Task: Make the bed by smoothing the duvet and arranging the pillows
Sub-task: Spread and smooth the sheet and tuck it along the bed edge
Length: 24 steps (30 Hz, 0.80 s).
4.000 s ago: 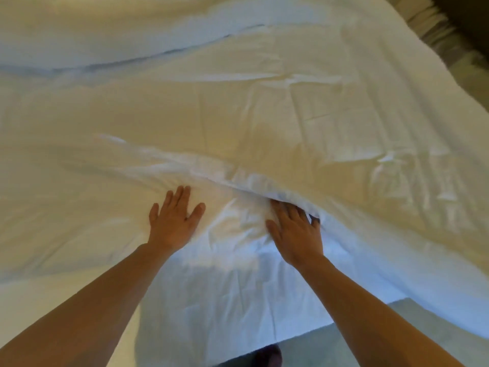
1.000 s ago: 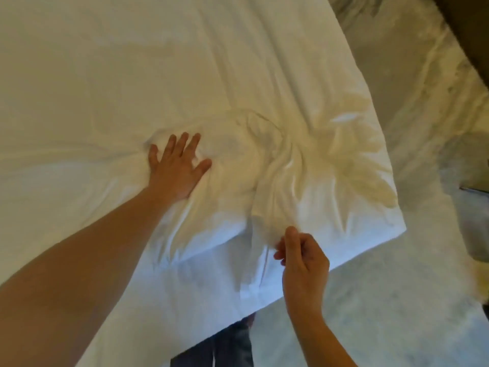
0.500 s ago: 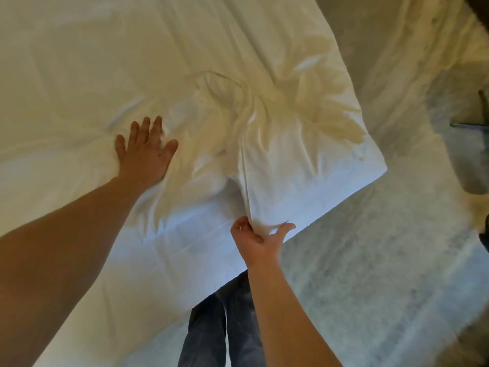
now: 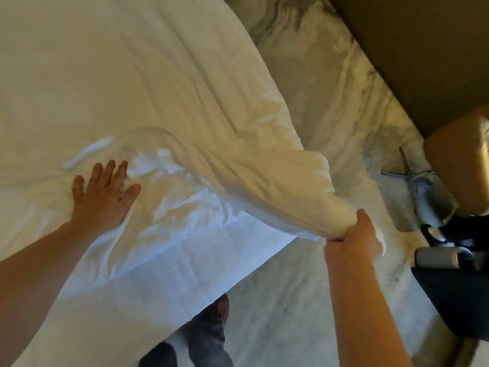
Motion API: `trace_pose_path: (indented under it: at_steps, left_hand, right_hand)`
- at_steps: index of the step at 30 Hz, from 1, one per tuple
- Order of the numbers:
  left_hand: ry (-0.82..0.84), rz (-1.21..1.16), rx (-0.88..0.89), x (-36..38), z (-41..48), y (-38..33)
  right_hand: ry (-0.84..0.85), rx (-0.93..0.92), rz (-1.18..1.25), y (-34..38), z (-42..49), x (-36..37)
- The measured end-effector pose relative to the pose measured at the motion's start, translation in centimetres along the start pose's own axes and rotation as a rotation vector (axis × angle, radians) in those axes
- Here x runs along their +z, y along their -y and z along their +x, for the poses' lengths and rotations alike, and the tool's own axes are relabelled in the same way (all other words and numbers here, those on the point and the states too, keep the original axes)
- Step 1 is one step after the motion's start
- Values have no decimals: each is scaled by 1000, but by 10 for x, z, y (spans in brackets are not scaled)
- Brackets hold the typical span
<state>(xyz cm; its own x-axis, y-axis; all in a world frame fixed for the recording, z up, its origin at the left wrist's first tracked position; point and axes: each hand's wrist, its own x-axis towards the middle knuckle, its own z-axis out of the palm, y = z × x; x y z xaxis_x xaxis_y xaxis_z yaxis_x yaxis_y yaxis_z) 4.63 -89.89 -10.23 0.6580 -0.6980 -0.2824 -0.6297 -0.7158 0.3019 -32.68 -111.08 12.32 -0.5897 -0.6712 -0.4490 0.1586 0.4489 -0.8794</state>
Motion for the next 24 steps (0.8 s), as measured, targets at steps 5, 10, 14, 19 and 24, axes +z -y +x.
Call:
trace_pose_path:
  at_steps: [5, 10, 14, 19, 24]
  left_hand:
    - [-26, -3, -23, -4, -8, -5]
    - [-77, -16, -89, 0, -2, -11]
    - [-145, -49, -218, 5, 10, -24]
    - [-199, -43, -366, 12, 35, -41]
    - [-193, 11, -419, 8, 50, -45]
  right_hand:
    - [266, -291, -219, 96, 56, 109]
    - [355, -434, -36, 130, 68, 270]
    - [920, -889, -810, 75, 93, 361]
    - [1157, -1258, -1778, -1, 117, 387]
    - [1143, -1478, -1739, 7, 144, 408]
